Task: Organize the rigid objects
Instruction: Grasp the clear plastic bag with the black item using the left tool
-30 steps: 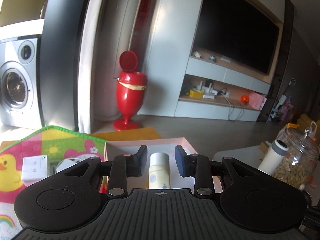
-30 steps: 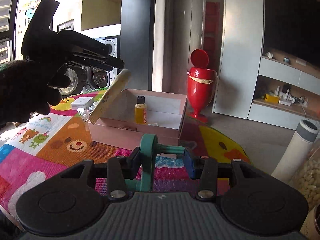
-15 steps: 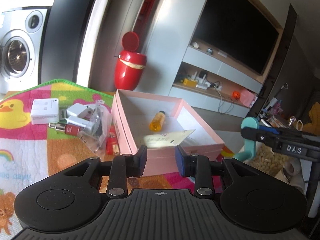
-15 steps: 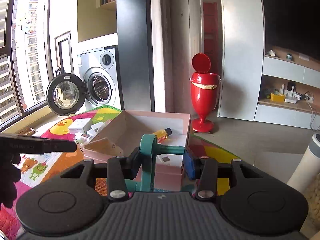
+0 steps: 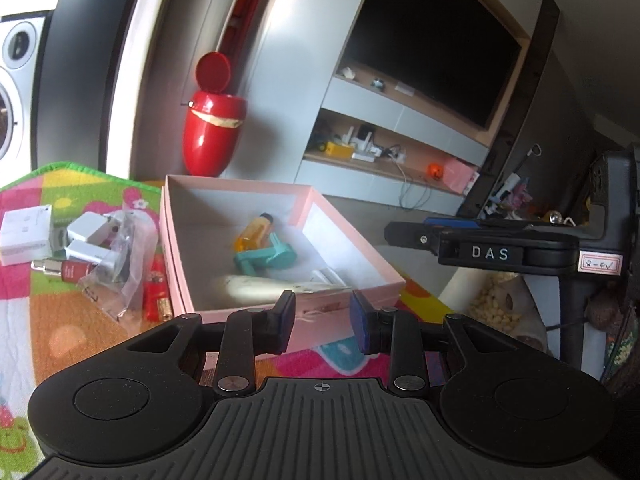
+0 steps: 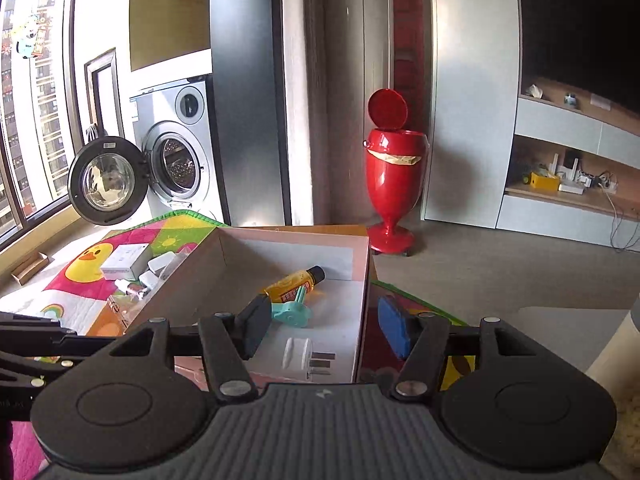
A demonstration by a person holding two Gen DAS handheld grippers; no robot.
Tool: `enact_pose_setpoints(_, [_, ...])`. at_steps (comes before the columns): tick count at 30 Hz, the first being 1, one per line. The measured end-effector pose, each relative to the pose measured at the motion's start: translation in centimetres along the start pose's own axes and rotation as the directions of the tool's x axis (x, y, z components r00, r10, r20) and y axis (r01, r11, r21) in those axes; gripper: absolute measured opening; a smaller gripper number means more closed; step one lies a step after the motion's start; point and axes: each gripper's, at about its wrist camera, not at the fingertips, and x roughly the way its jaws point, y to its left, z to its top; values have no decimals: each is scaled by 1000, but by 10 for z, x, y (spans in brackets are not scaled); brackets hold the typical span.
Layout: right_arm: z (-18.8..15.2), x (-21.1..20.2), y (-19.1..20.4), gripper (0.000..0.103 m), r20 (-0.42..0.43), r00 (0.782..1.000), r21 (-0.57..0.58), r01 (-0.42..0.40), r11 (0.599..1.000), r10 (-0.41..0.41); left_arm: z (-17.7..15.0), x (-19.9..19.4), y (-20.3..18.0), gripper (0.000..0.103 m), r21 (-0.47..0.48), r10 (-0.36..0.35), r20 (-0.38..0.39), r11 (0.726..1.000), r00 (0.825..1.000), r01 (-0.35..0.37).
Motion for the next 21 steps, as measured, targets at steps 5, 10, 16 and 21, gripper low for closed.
enact_pose_setpoints(5, [-12, 1, -5, 60, -29, 1000, 11, -2, 1000, 2, 13, 39, 13, 33, -34, 74, -27, 997, 997, -74])
enact_pose_setpoints(10, [-14, 3, 1, 60, -29, 999, 11, -21, 1000, 21, 27, 50, 29, 33, -87, 90, 0, 992, 996, -89])
enact_pose_setpoints(16, [-24, -9, 15, 60, -9, 997, -30, -72, 997, 72, 45, 15, 83, 33, -124, 237, 67, 966, 969, -228])
enact_pose_setpoints(21, [-33, -12, 29, 60, -24, 995, -53, -99, 994, 98, 37, 7, 125, 33, -150, 290, -18, 945, 957, -289])
